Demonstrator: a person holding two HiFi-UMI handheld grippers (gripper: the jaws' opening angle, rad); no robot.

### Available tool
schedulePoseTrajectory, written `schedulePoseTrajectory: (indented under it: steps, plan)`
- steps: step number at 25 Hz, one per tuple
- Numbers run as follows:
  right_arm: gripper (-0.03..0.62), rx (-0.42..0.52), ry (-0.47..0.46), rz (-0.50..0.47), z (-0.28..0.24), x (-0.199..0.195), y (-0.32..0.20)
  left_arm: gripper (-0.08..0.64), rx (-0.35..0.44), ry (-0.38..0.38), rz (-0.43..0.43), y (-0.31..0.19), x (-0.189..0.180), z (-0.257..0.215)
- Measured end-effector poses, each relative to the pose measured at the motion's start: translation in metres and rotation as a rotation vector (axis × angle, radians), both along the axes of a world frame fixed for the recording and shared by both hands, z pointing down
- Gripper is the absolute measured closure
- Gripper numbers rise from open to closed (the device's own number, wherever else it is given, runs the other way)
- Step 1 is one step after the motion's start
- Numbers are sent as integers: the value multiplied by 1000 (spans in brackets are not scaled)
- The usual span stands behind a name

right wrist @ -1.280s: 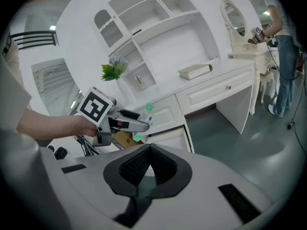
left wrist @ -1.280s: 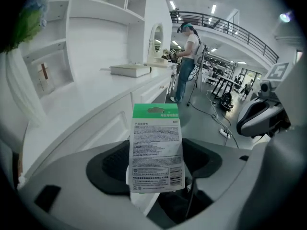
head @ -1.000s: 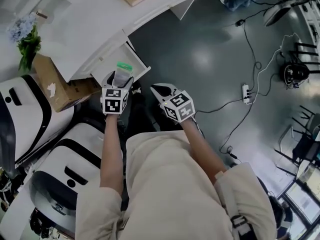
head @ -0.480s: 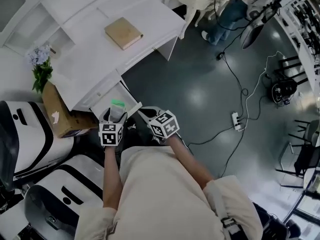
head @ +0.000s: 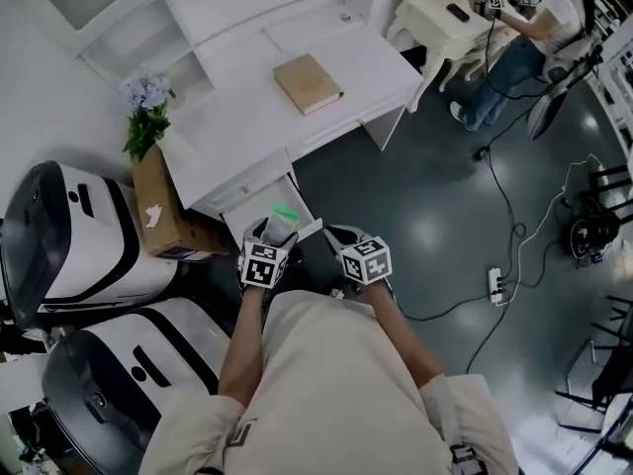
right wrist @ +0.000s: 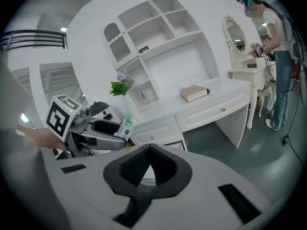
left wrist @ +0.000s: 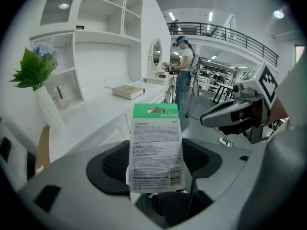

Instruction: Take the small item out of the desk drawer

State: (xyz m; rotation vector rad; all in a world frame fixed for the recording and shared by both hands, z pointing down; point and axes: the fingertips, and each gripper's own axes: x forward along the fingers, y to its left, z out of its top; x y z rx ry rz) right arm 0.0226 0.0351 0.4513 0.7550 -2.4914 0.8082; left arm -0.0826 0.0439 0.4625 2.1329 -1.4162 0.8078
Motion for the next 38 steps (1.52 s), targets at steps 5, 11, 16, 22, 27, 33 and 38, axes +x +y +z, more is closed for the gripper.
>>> schedulePoseTrajectory:
  steps: [5, 11, 16, 22, 27, 33, 38]
  plan:
    - [568, -5, -30, 14, -4, 1, -1, 202, 5, -4, -31, 1, -8, -9]
    - [568, 10, -36, -4, -9, -3, 4, 202, 7, -9, -39, 5, -13, -6]
    - [568, 10, -20, -19, -7, -5, 8, 202, 18, -5, -37, 6, -15, -6]
    - [568, 22, -12, -45, -4, -7, 16, 202, 15, 8, -20, 19, -7, 5]
    - [568, 19, -2, -61, 1, -8, 21, 202, -2, 7, -23, 28, -7, 9]
    - [568, 8, -2, -66, 5, -8, 25, 202, -16, 17, -13, 33, -5, 15]
    - [568, -1, -6, -67, 7, -4, 26, 202, -18, 12, -15, 35, 0, 12]
